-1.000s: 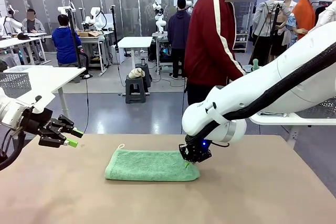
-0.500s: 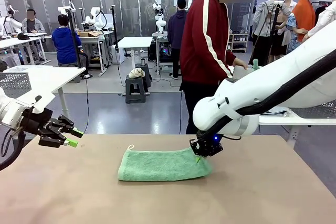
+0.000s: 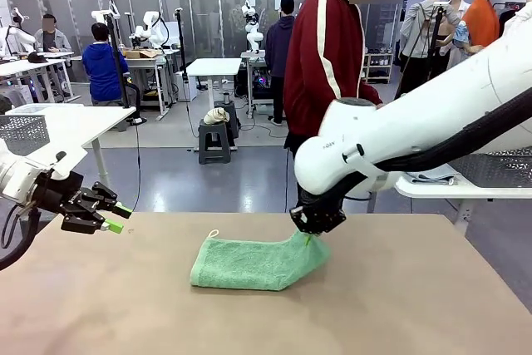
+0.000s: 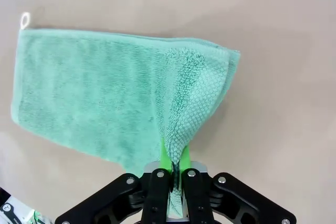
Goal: Fold the towels and place them in the basket.
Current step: When a person lays out a Towel with hook on the table, fold it in half twice, then place the folded Towel with hook on the right side of the table.
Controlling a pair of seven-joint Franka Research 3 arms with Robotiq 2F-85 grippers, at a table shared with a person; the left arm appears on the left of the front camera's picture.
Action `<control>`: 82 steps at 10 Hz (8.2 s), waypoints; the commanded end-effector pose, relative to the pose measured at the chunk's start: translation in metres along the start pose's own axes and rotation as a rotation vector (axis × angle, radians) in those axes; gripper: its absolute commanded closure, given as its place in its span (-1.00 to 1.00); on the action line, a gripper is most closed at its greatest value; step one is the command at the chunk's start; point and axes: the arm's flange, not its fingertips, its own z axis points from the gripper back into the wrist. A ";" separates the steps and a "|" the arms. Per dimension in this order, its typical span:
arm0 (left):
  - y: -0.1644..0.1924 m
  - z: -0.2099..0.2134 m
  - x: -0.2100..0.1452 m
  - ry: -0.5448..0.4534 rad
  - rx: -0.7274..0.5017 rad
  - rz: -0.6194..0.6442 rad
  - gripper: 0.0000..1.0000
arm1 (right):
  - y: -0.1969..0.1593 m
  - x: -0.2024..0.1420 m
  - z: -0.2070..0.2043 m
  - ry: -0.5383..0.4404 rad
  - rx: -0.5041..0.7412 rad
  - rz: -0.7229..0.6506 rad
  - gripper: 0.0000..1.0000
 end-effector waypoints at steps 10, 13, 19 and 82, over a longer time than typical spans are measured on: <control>-0.001 0.001 0.003 0.000 0.003 0.009 0.01 | 0.196 0.067 -0.068 0.073 0.024 -0.064 0.93; -0.001 0.001 0.003 0.000 0.003 0.009 0.01 | 0.204 0.067 -0.088 0.093 0.052 -0.041 0.93; -0.001 0.001 0.003 0.000 0.003 0.009 0.01 | 0.213 0.046 -0.082 0.174 0.101 0.042 -0.28; -0.001 0.001 0.003 0.000 0.003 0.009 0.01 | -0.281 -0.001 0.020 -0.068 -0.013 -0.178 1.00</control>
